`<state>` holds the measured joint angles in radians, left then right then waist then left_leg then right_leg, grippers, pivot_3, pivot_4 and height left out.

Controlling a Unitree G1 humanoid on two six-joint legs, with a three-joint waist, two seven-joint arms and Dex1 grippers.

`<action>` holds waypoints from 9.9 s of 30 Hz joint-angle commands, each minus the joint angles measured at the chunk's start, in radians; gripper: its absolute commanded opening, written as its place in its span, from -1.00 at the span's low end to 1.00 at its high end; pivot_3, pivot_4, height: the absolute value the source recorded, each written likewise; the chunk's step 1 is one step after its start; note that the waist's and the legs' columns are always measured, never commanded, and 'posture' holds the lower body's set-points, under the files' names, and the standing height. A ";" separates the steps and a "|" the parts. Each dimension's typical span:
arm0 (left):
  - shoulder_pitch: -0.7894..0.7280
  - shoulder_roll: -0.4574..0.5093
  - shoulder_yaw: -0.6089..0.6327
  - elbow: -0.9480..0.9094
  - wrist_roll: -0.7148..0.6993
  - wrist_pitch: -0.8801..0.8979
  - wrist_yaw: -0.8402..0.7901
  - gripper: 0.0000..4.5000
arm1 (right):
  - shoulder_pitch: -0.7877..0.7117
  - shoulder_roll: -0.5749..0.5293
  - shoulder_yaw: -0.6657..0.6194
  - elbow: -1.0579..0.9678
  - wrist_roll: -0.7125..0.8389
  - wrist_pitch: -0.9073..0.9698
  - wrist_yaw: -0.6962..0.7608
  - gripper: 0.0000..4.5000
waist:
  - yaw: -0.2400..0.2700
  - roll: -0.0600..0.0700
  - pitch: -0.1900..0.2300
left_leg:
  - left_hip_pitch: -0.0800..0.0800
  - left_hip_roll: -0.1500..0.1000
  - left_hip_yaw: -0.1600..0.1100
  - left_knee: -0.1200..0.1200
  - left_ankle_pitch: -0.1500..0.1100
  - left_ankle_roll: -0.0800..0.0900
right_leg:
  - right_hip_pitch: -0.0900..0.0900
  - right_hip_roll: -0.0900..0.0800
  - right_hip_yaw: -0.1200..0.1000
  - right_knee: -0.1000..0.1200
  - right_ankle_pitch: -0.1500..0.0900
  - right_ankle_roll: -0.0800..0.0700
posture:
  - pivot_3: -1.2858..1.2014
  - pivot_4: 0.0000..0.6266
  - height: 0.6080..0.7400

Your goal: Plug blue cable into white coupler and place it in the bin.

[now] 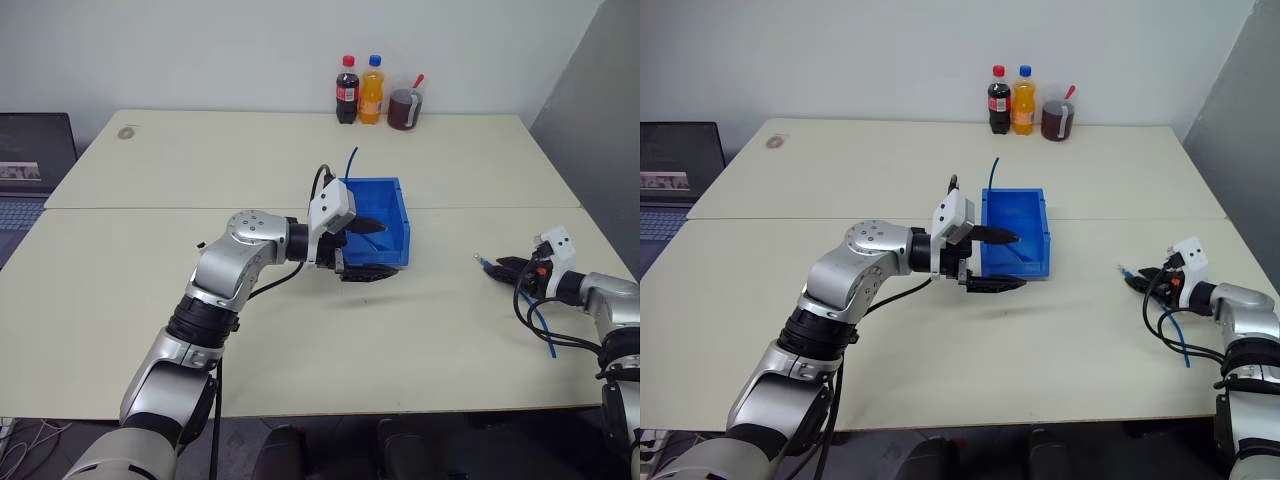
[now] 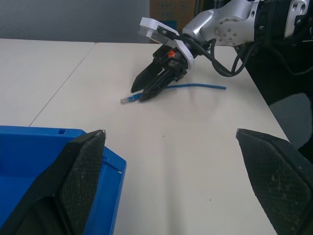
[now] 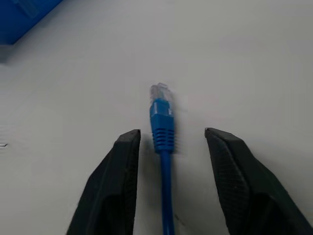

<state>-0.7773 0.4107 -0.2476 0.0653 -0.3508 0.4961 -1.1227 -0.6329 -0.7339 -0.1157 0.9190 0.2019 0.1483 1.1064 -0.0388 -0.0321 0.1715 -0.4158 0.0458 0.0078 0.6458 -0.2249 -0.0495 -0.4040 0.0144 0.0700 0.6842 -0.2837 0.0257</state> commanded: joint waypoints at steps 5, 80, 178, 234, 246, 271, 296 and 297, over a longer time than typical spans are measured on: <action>-0.024 -0.005 0.025 -0.025 -0.009 -0.011 0.008 1.00 | 0.029 0.017 0.005 -0.072 0.014 0.058 0.045 -0.96 | 0.000 0.000 0.000 | 0.000 0.000 0.000 0.000 0.000 0.000 | 0.000 0.000 0.000 0.001 0.000 0.000 | 0.03 -0.52 1.00; 0.428 0.244 -0.018 -0.092 0.078 -0.212 -0.124 1.00 | 0.386 0.010 0.098 -1.482 0.358 0.621 -0.139 0.80 | 0.004 -0.002 0.003 | 0.016 0.002 -0.008 -0.002 -0.001 0.000 | 0.014 0.001 -0.005 0.010 -0.013 -0.005 | 0.03 -0.52 1.00; 0.128 0.060 0.291 -0.196 -0.547 0.586 0.173 -0.53 | 0.186 0.181 -0.080 -1.270 1.325 0.953 -0.892 -0.86 | 0.006 -0.004 0.005 | -0.004 0.001 -0.006 -0.002 -0.001 0.000 | -0.001 0.000 -0.005 -0.002 -0.005 -0.002 | 0.03 -0.52 1.00; 0.102 0.053 0.270 -0.187 -0.581 0.604 0.158 -0.87 | 0.188 0.145 -0.035 -1.272 1.367 0.944 -0.838 0.13 | 0.007 -0.004 0.005 | -0.004 0.001 -0.006 -0.002 -0.001 0.000 | -0.001 0.000 -0.005 -0.002 -0.005 -0.001 | 0.03 -0.52 1.00; 0.105 0.055 0.285 -0.208 -0.627 0.639 0.153 -0.87 | 0.163 0.159 -0.028 -1.234 1.351 0.934 -0.837 0.27 | 0.007 -0.004 0.005 | -0.004 0.001 -0.006 -0.001 -0.001 0.000 | -0.001 0.000 -0.005 -0.002 -0.005 -0.001 | 0.03 -0.52 1.00; 0.105 0.059 0.288 -0.201 -0.653 0.653 0.168 -0.87 | 0.187 0.121 -0.033 -1.236 1.454 0.946 -0.831 -0.93 | 0.007 -0.004 0.005 | -0.004 0.001 -0.006 -0.001 -0.001 0.000 | -0.001 0.000 -0.005 -0.002 -0.005 -0.001 | 0.03 -0.52 1.00; 0.523 0.208 0.390 -0.398 -0.009 0.138 0.584 1.00 | 0.183 0.190 -0.017 -1.242 1.127 0.810 -0.781 -0.93 | 0.008 -0.004 0.005 | -0.006 0.003 -0.006 -0.001 -0.001 0.000 | -0.002 -0.002 -0.001 -0.003 -0.004 -0.001 | 0.03 -0.52 1.00; 0.553 0.177 0.403 -0.417 0.027 0.129 0.652 1.00 | 0.181 0.193 -0.018 -1.240 1.118 0.808 -0.775 -0.93 | 0.009 -0.004 0.005 | -0.005 0.004 -0.007 -0.001 -0.001 0.000 | -0.002 -0.003 -0.001 -0.002 -0.004 -0.001 | 0.03 -0.52 1.00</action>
<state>-0.2547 0.6188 0.0997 -0.2776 -0.3981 0.6624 -0.6185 -0.4278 -0.5432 -0.1239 -0.2908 1.3349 0.9816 0.3066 -0.0300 -0.0358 0.1760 -0.4214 0.0496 0.0014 0.6446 -0.2261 -0.0491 -0.4062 0.0114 0.0689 0.6820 -0.2877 0.0253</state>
